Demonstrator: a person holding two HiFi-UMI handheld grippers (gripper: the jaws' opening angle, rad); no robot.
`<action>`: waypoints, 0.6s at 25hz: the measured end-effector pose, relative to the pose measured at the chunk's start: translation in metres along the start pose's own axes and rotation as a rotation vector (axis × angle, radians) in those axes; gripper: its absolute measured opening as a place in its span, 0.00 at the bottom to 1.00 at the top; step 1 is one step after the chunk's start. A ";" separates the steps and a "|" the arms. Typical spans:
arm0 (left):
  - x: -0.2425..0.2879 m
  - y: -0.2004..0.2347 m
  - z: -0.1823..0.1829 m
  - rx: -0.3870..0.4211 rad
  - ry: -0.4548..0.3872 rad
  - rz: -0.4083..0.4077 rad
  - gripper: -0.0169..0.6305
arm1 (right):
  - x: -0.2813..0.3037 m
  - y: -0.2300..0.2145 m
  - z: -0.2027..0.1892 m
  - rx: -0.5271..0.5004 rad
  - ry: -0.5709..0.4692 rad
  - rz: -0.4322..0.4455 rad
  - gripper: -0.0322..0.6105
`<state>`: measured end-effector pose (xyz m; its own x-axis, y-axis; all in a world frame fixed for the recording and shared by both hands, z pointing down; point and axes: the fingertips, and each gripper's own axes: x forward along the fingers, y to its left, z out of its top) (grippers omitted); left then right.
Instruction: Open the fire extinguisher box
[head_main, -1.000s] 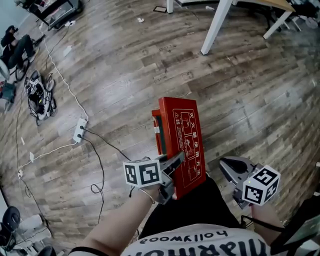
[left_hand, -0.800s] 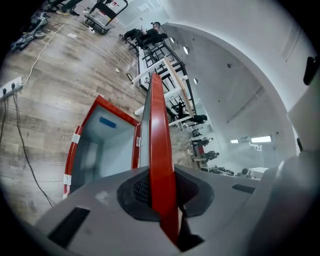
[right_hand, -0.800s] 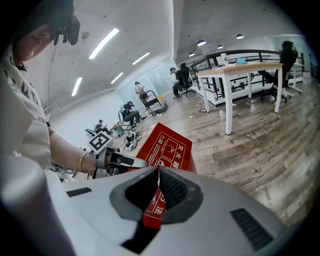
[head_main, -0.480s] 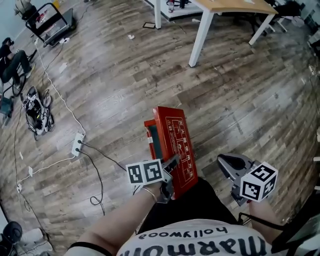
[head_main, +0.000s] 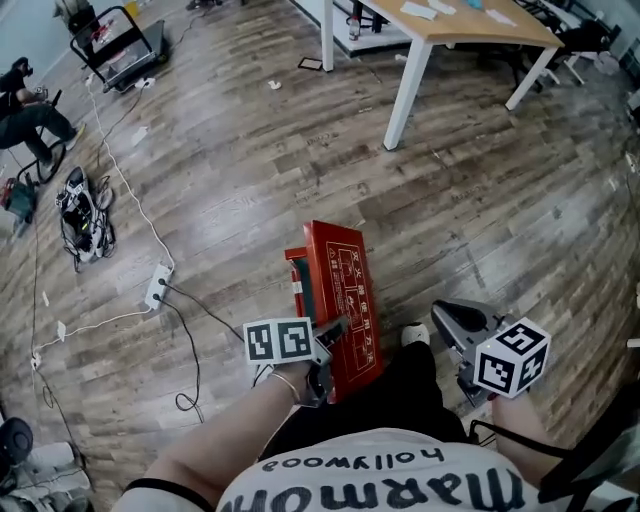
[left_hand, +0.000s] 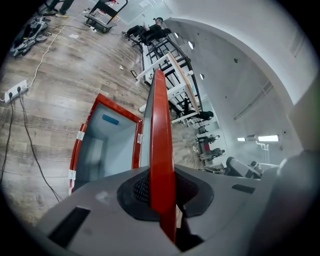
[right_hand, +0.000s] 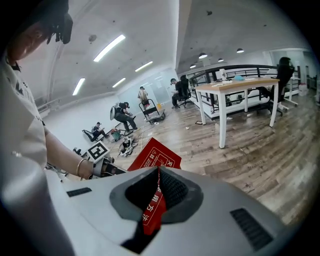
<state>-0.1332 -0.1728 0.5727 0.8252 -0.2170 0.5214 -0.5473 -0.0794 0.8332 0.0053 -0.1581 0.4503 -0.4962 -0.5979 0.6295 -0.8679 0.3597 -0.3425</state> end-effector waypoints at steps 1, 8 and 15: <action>0.001 -0.001 0.000 -0.002 -0.003 0.008 0.08 | 0.003 -0.003 0.000 -0.008 -0.002 0.019 0.07; 0.017 -0.021 0.004 0.012 -0.081 0.132 0.08 | 0.003 -0.038 0.012 -0.014 0.013 0.168 0.07; 0.025 -0.031 0.003 0.035 -0.077 0.229 0.08 | -0.009 -0.075 0.025 -0.048 0.037 0.202 0.07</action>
<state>-0.0963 -0.1782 0.5589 0.6664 -0.3071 0.6794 -0.7248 -0.0530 0.6870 0.0742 -0.1982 0.4531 -0.6580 -0.4837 0.5771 -0.7486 0.5034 -0.4315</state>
